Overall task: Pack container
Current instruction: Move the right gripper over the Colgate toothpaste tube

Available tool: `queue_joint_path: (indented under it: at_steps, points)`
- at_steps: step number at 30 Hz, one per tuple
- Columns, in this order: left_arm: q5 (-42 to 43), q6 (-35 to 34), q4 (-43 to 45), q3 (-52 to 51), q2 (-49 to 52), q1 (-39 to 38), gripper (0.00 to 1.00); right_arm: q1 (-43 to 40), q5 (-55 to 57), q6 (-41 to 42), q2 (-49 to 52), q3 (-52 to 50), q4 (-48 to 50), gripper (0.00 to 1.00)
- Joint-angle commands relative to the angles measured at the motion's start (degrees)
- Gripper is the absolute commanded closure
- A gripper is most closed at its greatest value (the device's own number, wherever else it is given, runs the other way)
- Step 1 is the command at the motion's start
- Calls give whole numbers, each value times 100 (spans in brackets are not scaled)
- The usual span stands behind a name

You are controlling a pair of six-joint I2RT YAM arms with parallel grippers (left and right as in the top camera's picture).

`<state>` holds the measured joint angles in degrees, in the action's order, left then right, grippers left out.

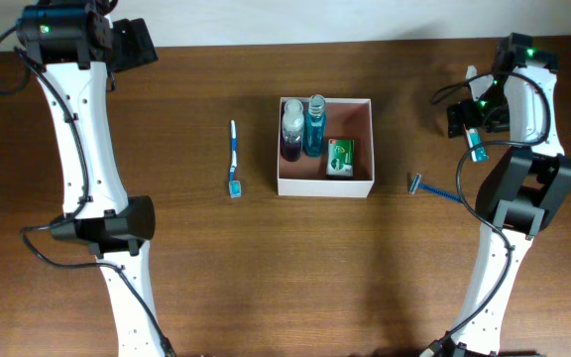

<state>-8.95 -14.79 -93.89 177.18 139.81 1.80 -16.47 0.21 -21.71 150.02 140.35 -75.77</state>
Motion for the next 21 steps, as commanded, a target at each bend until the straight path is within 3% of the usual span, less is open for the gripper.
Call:
queue_joint_path:
  at_steps: [1,21]
  points:
    - [20,-59,-7,-9,-181,24,1,37,48,-52,52,-33,4,1]
    - [20,-59,-7,-9,-181,24,1,37,48,-33,221,-33,-7,1]
